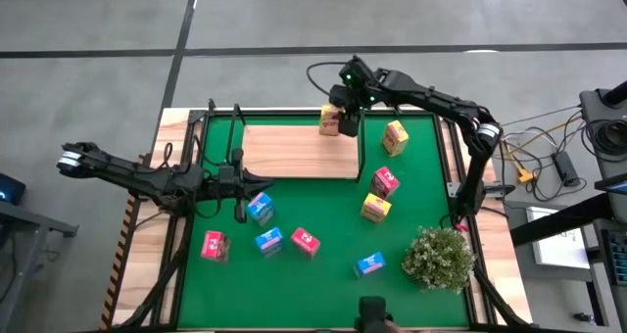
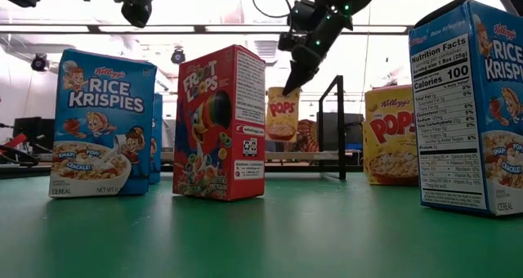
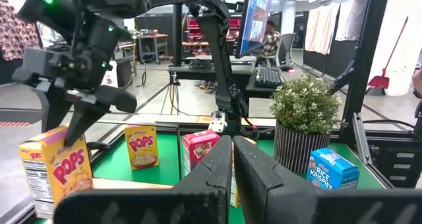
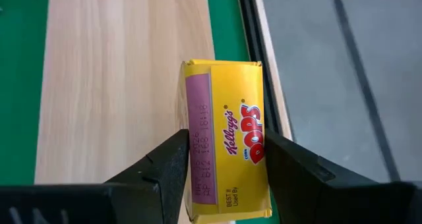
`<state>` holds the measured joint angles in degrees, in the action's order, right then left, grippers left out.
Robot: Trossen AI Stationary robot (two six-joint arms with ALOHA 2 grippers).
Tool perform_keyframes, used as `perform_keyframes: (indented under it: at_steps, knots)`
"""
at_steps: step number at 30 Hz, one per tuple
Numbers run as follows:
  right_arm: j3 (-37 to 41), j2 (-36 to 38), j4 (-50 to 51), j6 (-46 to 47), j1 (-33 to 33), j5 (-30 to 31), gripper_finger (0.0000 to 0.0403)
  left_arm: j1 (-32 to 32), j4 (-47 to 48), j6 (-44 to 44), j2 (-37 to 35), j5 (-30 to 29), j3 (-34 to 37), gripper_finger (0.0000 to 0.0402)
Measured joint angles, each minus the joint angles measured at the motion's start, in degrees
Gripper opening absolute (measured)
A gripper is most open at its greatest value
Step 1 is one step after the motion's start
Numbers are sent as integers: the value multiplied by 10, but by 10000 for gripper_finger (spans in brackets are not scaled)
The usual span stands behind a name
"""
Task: Stack cereal on shelf
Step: Put the bottom left yellow cereal box on the shelf
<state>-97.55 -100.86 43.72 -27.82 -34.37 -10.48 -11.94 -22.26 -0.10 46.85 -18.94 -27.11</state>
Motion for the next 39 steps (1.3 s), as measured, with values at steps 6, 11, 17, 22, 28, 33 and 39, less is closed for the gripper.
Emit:
perform_keyframes:
  at_steps: [6, 11, 17, 22, 28, 33, 39]
  knots:
    - [-3, -24, 6, -2, -3, 0, 173, 0, 0, 0, 0, 0, 0, 0]
    - [-3, -29, 6, -2, -3, 0, 173, 0, 0, 0, 0, 0, 0, 0]
    - [-3, -29, 5, -11, -3, 0, 186, 0, 0, 0, 0, 0, 0, 0]
    - [-3, -29, 5, -36, -2, 0, 195, 0, 0, 0, 0, 0, 0, 0]
    - [-3, -29, 6, -37, -2, 0, 196, 0, 0, 0, 0, 0, -1, 0]
    - [-3, -29, 6, -33, -2, 0, 196, 0, 1, 0, 0, 0, -1, 0]
    - [-3, -29, 7, -29, -2, 0, 196, 0, 2, 0, 0, 0, -1, 0]
